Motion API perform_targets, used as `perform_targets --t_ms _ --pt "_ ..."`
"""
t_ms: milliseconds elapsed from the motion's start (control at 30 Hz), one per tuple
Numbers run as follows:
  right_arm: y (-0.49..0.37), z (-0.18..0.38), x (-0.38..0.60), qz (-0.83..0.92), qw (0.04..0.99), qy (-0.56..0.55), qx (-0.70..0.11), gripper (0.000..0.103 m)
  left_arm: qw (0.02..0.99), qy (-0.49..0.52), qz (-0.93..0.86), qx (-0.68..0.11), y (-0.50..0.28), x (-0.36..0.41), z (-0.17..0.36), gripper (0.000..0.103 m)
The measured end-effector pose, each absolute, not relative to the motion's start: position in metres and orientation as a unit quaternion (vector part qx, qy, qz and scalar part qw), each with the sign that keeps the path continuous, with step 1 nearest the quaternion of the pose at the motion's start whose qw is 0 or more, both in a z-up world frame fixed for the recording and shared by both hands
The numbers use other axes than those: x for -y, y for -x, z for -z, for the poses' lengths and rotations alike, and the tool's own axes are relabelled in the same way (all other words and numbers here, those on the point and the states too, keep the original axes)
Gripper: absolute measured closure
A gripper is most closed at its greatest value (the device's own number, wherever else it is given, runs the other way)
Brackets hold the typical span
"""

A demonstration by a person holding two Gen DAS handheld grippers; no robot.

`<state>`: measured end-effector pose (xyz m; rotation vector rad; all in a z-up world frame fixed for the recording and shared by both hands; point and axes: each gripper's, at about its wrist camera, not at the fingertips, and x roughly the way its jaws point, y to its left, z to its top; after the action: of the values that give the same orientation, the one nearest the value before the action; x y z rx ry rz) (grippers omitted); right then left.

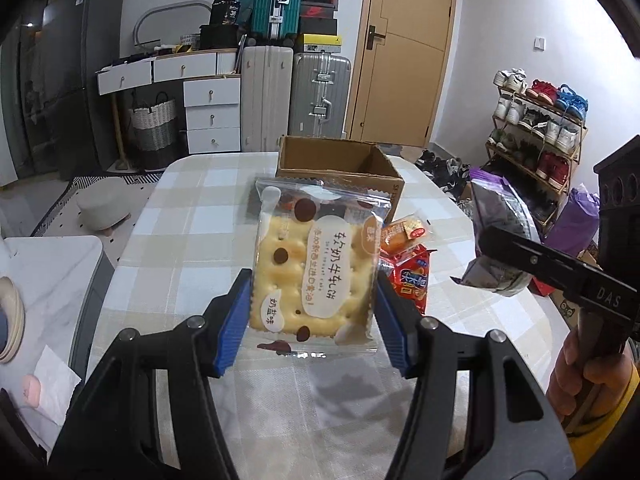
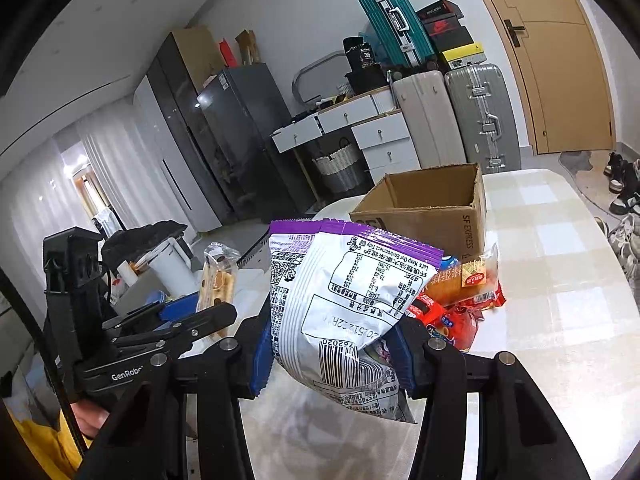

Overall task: Organize snacks
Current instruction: 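Carry the cracker packet into the box with the left tool while the right tool carries the chip bag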

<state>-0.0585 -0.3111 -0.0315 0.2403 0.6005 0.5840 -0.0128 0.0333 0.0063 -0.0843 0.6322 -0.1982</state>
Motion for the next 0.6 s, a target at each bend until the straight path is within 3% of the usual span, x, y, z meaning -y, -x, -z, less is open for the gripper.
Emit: perform_targets --t_ms 600 --pt "0.014 0.008 0.326 -0.276 0.913 -0.108 -0.281 0.053 0.946 0.058 0.089 -0.307 0.000 -0.043 -0.037 0.047"
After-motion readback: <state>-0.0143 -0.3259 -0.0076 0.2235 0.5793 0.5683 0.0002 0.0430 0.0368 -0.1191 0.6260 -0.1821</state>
